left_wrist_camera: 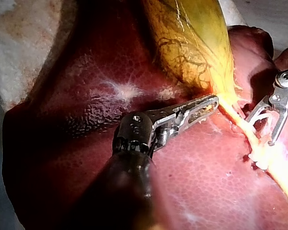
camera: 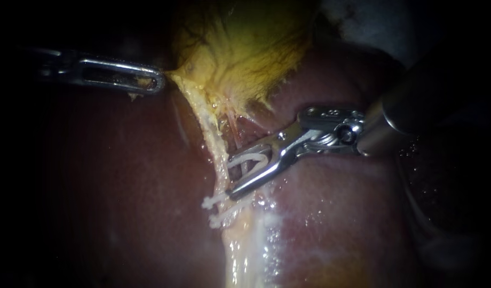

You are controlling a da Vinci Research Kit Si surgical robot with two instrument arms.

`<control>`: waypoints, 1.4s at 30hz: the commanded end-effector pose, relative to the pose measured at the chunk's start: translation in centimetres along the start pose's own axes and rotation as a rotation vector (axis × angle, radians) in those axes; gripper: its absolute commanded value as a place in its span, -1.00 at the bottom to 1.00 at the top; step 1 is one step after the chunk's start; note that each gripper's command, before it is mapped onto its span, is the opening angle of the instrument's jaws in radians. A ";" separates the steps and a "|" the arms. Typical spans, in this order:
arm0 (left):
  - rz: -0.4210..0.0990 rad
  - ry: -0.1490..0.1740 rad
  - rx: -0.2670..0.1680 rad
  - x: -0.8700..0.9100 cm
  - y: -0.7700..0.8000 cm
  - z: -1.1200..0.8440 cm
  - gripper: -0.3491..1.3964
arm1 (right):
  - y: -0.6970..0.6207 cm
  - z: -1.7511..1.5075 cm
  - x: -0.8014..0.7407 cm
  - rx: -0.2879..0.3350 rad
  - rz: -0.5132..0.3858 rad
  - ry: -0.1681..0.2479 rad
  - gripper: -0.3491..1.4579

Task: Clipping third clip left tube

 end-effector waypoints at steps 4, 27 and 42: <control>0.000 0.000 0.001 0.00 0.00 -0.01 -1.00 | -0.01 -0.01 0.00 -0.004 -0.030 -0.011 -0.04; 0.000 0.000 0.001 0.00 0.00 -0.02 -1.00 | -0.40 -0.12 0.35 -0.310 -0.271 -0.145 -0.08; 0.000 0.001 0.002 0.00 0.01 -0.03 -1.00 | -0.43 -0.13 0.36 -0.105 -0.223 -0.054 -0.08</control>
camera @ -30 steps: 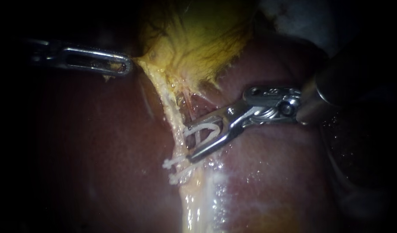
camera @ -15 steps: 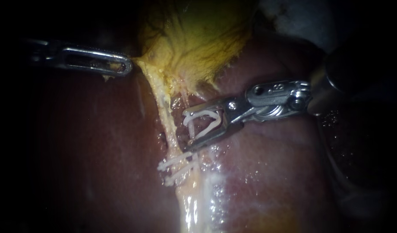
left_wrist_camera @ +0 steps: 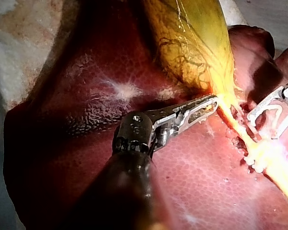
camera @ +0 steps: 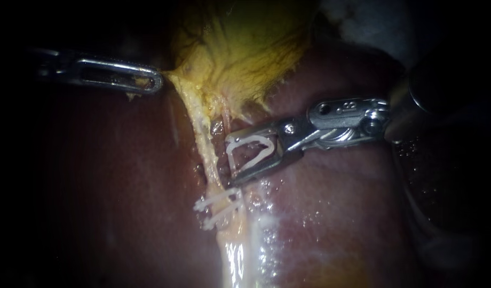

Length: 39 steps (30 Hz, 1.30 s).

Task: Clipping third clip left tube

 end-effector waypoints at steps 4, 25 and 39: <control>0.000 0.000 0.000 0.00 0.00 0.00 -1.00 | 0.00 0.00 -0.01 0.059 0.067 0.060 -0.08; 0.000 0.000 0.000 0.00 0.00 0.00 -1.00 | 0.22 0.22 -0.54 0.121 0.204 0.088 -0.07; 0.000 0.000 0.000 0.00 0.00 0.00 -1.00 | 0.50 0.48 -0.79 0.141 0.242 0.103 -0.08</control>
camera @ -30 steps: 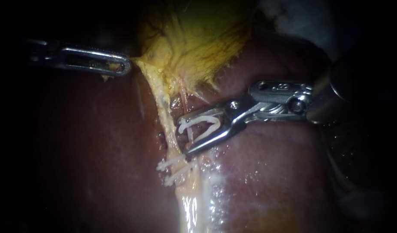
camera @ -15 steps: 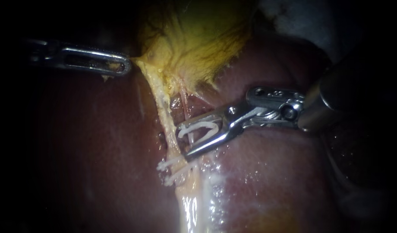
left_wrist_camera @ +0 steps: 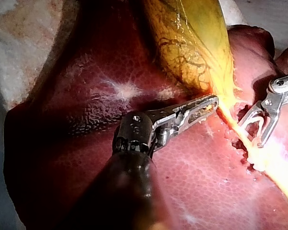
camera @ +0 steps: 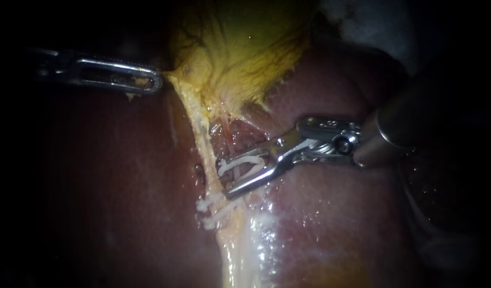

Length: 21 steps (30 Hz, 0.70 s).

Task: Clipping third clip left tube

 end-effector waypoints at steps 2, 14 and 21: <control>0.000 0.000 0.000 0.00 0.00 0.00 -1.00 | 0.01 0.06 0.02 0.025 0.012 0.012 -0.08; 0.000 0.001 0.001 0.00 0.00 -0.02 -1.00 | -0.02 0.27 0.09 0.217 0.081 0.124 -0.08; 0.000 0.001 0.001 -0.01 0.01 -0.02 -1.00 | -0.09 0.34 0.12 0.169 0.141 0.198 -0.08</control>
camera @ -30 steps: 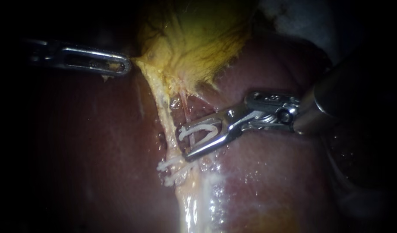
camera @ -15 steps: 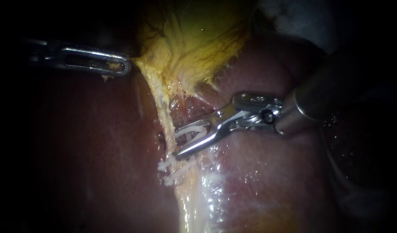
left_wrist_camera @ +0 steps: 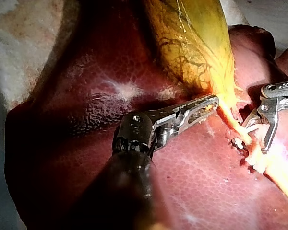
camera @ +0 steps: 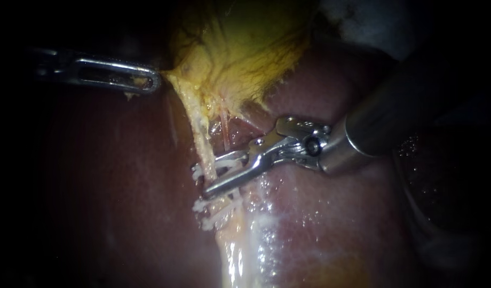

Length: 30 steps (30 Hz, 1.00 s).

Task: Clipping third clip left tube

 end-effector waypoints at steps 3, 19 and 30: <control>0.000 0.000 0.000 0.00 0.00 0.00 -1.00 | -0.02 0.04 0.01 -0.010 0.000 0.012 -0.08; 0.000 0.000 0.000 0.00 0.01 0.00 -1.00 | -0.27 0.32 0.23 -0.033 0.043 0.063 -0.10; 0.000 0.000 0.000 0.00 0.01 0.00 -1.00 | -0.48 0.33 0.47 -0.027 0.061 0.058 -0.21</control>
